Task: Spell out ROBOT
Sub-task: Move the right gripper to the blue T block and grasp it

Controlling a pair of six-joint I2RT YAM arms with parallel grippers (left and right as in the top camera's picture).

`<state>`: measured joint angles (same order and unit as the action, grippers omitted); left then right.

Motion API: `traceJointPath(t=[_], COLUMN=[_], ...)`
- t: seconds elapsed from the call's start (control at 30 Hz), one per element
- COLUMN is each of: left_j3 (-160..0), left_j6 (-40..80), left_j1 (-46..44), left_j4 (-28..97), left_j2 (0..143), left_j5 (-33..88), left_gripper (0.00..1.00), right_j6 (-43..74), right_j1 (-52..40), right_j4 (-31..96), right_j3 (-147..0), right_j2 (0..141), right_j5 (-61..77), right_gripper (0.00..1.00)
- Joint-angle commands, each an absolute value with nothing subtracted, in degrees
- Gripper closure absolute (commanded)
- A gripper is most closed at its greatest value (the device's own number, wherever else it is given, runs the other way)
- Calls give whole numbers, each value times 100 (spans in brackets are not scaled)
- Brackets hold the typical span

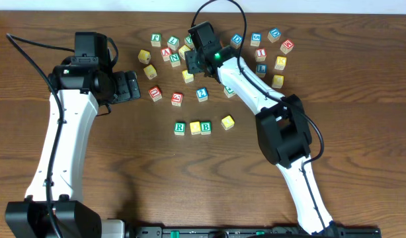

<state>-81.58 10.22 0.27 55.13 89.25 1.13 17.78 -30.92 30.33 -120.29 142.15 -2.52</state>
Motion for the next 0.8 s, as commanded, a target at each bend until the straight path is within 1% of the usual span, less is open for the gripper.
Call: traceJointPath(t=[0.0, 0.33, 0.57, 0.77], left_j3=[-8263, -8263, -8263, -8263], left_j6=[945, 945, 945, 945], left_j1=[36, 36, 36, 36], left_j4=[5524, 5524, 5524, 5524], left_j2=[8895, 8895, 8895, 8895], left_j5=[60, 58, 58, 58], left_gripper=[2, 2, 2, 3], right_j6=[1929, 1933, 1970, 1997], right_j1=[-3092, -3070, -3068, -3046], right_j4=[3006, 2910, 2908, 2915], right_j3=[-12070, -12070, -12070, -12068], right_j2=[14422, 14543, 14545, 14545], right_j5=[-458, -436, -443, -440], right_gripper=[45, 46, 49, 48])
